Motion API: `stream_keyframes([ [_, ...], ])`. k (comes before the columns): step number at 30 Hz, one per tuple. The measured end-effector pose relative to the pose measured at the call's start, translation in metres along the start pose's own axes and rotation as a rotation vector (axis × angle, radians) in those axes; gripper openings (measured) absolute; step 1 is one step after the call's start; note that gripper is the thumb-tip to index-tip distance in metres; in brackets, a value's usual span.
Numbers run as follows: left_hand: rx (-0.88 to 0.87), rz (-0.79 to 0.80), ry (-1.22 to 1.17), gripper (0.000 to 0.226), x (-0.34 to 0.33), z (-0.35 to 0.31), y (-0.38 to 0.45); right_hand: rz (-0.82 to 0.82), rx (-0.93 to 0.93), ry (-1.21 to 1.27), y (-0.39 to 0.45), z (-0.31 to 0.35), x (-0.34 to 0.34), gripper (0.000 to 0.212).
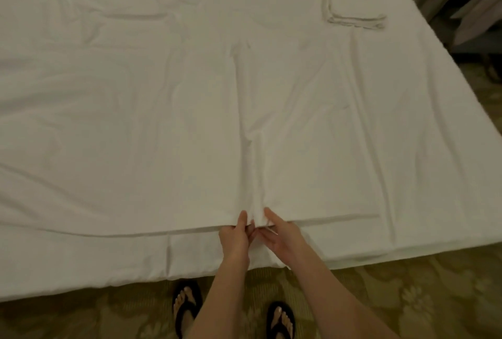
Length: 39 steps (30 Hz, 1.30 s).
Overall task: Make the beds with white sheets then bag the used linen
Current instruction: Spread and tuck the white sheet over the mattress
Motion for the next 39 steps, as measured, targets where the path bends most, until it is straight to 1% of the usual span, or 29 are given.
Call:
stream_keyframes([
  [2,0.041,0.004,-0.018,0.012,0.001,0.003,0.005,-0.043,0.015,-0.092,0.002,0.003,0.015,0.033],
  [3,0.077,0.026,-0.028,0.014,-0.004,0.007,0.005,-0.079,0.034,-0.088,0.004,0.009,0.026,0.033],
  [4,0.122,0.06,-0.03,0.02,-0.012,0.014,0.003,-0.132,0.065,-0.035,0.008,0.017,0.04,0.032],
  [6,0.184,0.136,-0.022,0.032,-0.029,0.026,-0.007,-0.253,0.144,0.168,0.013,0.039,0.07,0.031],
  [8,0.16,0.161,-0.023,0.034,-0.041,0.033,-0.017,-0.311,0.204,0.328,0.014,0.057,0.089,0.033],
  [12,0.055,0.058,-0.041,0.029,-0.038,0.033,-0.024,-0.391,0.24,0.424,0.016,0.083,0.099,0.031],
  [14,0.042,0.038,-0.025,0.031,-0.035,0.034,-0.024,-0.426,0.26,0.408,0.013,0.09,0.103,0.026],
  [16,0.063,0.018,0.04,0.029,-0.028,0.039,-0.022,-0.449,0.276,0.344,0.011,0.091,0.111,0.02],
  [18,0.113,0.027,0.152,0.028,-0.023,0.044,-0.02,-0.484,0.274,0.23,0.009,0.09,0.122,0.018],
  [20,0.152,0.08,0.373,0.034,-0.021,0.044,-0.023,-0.487,0.221,0.107,0.011,0.084,0.131,0.018],
  [21,0.16,0.111,0.51,0.038,-0.018,0.04,-0.027,-0.46,0.17,0.031,0.011,0.08,0.132,0.017],
  [22,0.164,0.137,0.642,0.042,-0.015,0.035,-0.033,-0.428,0.119,-0.079,0.007,0.077,0.132,0.017],
  [23,0.161,0.163,0.774,0.044,-0.012,0.026,-0.041,-0.404,0.095,-0.253,0.0,0.078,0.133,0.018],
  [24,0.143,0.182,0.896,0.044,-0.01,0.014,-0.049,-0.389,0.117,-0.479,-0.008,0.086,0.133,0.02],
  [26,0.061,0.183,1.082,0.041,-0.01,-0.023,-0.065,-0.364,0.278,-0.929,-0.034,0.118,0.116,0.026],
  [27,0.001,0.175,1.138,0.039,-0.014,-0.045,-0.07,-0.33,0.367,-1.113,-0.051,0.136,0.098,0.028],
  [30,-0.253,0.145,1.23,0.032,-0.04,-0.131,-0.093,-0.25,0.606,-1.5,-0.117,0.19,0.03,0.035],
  [32,-0.401,0.122,1.268,0.029,-0.058,-0.193,-0.125,-0.235,0.75,-1.65,-0.17,0.224,-0.017,0.043],
  [36,-0.682,0.047,1.324,0.027,-0.066,-0.312,-0.218,-0.195,0.989,-1.813,-0.28,0.267,-0.1,0.045],
  [39,-0.818,-0.036,1.379,0.032,-0.056,-0.39,-0.275,-0.15,1.058,-1.87,-0.356,0.28,-0.149,0.045],
])
Point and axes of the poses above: each hand's wrist, its own y-axis towards the middle knuckle, its own x-axis out of the back of the hand, z = x × y, the point moved 10 cm from there along y, towards the middle knuckle, and after that the axes turned 9 degrees about -z, right-handed, at the moved point
